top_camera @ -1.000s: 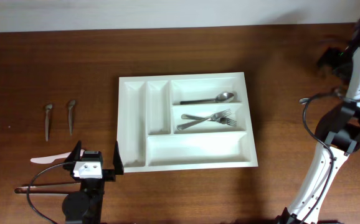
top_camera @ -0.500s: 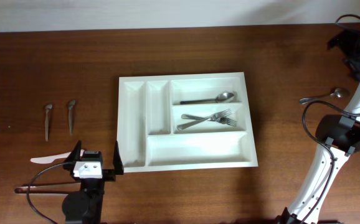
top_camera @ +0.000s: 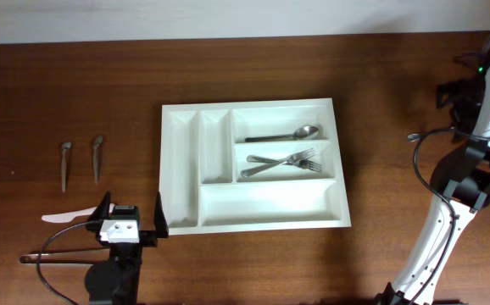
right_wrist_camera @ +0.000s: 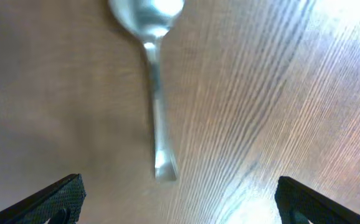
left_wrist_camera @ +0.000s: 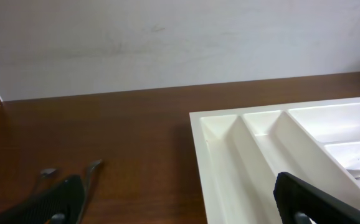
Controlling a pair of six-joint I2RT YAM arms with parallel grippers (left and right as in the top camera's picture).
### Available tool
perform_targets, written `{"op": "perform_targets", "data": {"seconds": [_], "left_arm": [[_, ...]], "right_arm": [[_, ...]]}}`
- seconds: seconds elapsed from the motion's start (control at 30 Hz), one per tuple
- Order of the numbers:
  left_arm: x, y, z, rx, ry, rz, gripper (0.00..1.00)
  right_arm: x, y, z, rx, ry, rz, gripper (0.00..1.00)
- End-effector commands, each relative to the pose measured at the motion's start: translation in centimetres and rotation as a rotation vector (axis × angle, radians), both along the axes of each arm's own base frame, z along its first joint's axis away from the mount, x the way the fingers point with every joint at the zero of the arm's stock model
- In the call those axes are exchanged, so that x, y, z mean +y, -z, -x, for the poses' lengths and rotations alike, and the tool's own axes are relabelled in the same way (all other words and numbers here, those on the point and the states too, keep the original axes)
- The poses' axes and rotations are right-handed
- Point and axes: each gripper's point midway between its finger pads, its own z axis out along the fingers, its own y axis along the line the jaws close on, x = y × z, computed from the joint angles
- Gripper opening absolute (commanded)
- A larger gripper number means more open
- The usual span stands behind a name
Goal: Pack container
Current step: 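Align the right gripper over the spoon handle and descend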
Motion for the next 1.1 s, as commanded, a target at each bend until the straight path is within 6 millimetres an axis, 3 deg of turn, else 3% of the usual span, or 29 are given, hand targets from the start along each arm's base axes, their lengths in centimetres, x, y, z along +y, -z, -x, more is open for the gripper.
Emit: {"op": "perform_targets", "data": {"seconds": [0.0, 0.27, 0.43, 1.07], "left_arm": [[0.2, 0.2, 0.0, 0.001, -0.01, -0.02, 0.99], [0.2, 0.2, 0.0, 0.001, -0.011, -0.02, 0.99], [0.2, 0.2, 0.0, 0.001, -0.011, -0.02, 0.99], [0.2, 0.2, 0.0, 0.001, -0.011, -0.02, 0.99]], "right_arm": [[-1.6, 0.0, 0.6, 0.021, 0.031, 0.072, 0.99], [-2.5, 1.4, -1.2, -0.034, -0.12, 0.097, 0.99], [-2.6, 1.5, -1.6, -0.048, -0.119, 0.103, 0.99], [-2.1, 4.1, -1.0, 0.003, -0.146, 0.058, 0.99]]}}
